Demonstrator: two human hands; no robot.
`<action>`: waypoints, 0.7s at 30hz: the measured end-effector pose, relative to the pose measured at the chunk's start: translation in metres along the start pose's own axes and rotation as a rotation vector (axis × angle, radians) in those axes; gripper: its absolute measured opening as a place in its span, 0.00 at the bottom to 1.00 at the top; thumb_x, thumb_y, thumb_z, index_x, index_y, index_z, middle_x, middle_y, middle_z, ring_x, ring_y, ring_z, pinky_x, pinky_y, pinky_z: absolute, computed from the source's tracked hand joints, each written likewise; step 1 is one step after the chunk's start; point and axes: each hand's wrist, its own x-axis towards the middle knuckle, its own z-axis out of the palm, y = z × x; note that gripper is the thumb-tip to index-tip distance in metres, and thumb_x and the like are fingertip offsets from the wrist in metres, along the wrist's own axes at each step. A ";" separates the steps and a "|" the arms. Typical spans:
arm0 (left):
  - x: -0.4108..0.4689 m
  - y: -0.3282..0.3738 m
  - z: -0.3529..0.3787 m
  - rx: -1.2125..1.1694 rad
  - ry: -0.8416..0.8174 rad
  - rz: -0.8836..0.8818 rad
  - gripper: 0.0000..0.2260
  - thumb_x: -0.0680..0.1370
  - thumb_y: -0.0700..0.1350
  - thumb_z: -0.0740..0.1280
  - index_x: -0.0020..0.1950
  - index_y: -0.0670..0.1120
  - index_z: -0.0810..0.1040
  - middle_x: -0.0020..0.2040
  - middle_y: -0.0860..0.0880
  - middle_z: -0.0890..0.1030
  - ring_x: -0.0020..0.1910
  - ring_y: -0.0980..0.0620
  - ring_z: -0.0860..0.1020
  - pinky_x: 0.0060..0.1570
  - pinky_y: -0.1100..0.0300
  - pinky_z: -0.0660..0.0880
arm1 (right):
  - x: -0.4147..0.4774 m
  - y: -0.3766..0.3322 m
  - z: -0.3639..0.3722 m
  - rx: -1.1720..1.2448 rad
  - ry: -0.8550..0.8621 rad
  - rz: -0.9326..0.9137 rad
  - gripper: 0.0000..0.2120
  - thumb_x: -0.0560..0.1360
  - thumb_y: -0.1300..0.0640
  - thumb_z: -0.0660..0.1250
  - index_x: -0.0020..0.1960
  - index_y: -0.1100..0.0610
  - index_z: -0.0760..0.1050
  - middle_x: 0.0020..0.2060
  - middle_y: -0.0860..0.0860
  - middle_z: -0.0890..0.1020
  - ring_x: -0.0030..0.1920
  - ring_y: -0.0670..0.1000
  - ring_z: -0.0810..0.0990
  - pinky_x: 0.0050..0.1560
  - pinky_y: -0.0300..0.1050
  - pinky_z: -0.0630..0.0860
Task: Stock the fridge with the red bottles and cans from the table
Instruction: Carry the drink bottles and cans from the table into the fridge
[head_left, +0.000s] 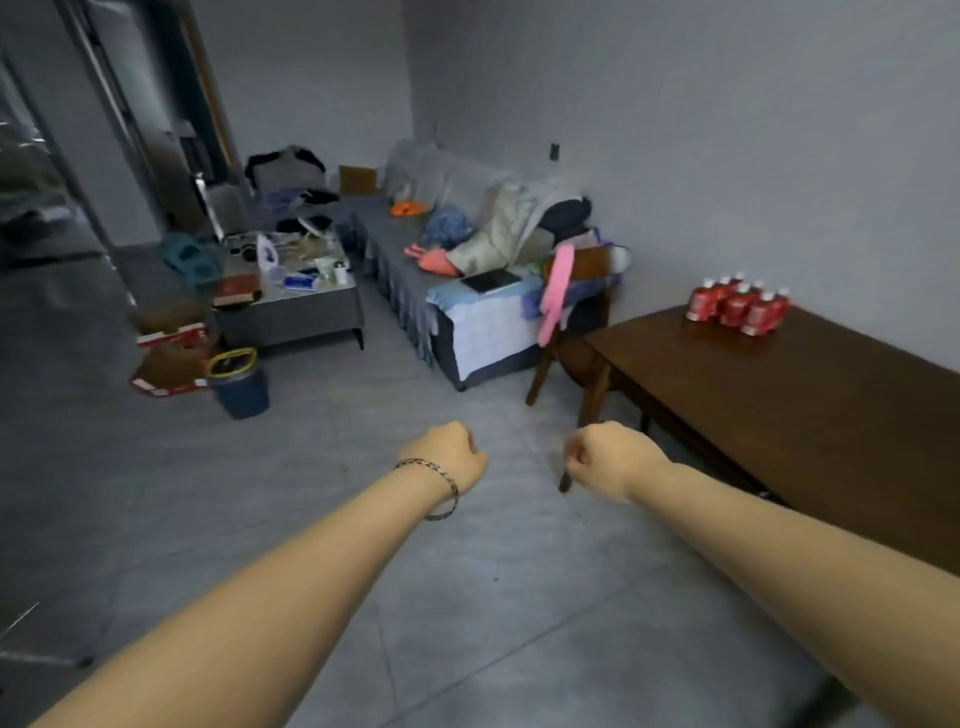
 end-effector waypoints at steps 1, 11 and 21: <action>0.021 0.025 0.011 0.005 -0.021 0.037 0.09 0.77 0.44 0.58 0.49 0.44 0.77 0.46 0.46 0.77 0.45 0.45 0.75 0.41 0.60 0.69 | 0.003 0.031 -0.005 0.016 -0.007 0.055 0.11 0.77 0.54 0.59 0.51 0.56 0.79 0.50 0.55 0.81 0.49 0.57 0.79 0.46 0.47 0.76; 0.207 0.214 0.067 0.036 -0.141 0.358 0.05 0.77 0.46 0.60 0.47 0.47 0.74 0.48 0.46 0.79 0.49 0.46 0.78 0.51 0.54 0.76 | 0.069 0.237 -0.043 0.186 0.095 0.431 0.13 0.76 0.56 0.57 0.56 0.53 0.77 0.53 0.53 0.81 0.52 0.56 0.79 0.52 0.47 0.77; 0.405 0.391 0.073 0.015 -0.119 0.648 0.09 0.79 0.48 0.59 0.58 0.50 0.72 0.51 0.51 0.76 0.46 0.53 0.76 0.42 0.60 0.74 | 0.188 0.393 -0.108 0.267 0.249 0.715 0.13 0.77 0.55 0.58 0.57 0.52 0.77 0.52 0.50 0.81 0.52 0.52 0.79 0.53 0.46 0.77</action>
